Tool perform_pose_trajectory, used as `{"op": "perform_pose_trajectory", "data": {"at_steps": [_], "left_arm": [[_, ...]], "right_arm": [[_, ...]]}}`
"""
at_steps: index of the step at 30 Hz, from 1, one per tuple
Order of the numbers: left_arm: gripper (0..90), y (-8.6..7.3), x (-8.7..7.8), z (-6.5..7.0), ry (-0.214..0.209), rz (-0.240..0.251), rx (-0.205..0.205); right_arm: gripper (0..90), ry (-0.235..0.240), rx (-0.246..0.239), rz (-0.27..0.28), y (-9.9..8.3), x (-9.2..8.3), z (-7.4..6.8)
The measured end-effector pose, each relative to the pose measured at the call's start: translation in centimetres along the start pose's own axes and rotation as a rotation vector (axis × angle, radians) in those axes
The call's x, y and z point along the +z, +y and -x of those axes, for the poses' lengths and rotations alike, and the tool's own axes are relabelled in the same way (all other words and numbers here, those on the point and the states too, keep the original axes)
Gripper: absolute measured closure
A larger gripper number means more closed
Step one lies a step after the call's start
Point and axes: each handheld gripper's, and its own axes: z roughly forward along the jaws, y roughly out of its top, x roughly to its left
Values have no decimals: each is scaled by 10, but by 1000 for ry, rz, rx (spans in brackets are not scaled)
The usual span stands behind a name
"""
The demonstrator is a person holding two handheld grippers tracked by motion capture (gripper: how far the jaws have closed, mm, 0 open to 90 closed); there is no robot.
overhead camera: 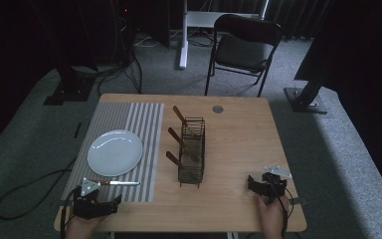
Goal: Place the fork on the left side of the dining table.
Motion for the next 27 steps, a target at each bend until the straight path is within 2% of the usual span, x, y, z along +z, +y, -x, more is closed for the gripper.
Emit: {"op": "perform_pose_trajectory", "data": {"at_steps": [4, 11, 17, 27], "left_arm": [[21, 5, 0, 6, -32, -1, 9], [34, 18, -4, 20, -54, 10, 48], [35, 33, -7, 32, -111, 28, 50], [36, 55, -11, 59, -135, 44, 122]], "right_arm": [[124, 0, 0, 0, 0, 0, 0], [124, 0, 0, 0, 0, 0, 0], [124, 0, 0, 0, 0, 0, 0], [124, 0, -1, 0, 0, 0, 0]]}}
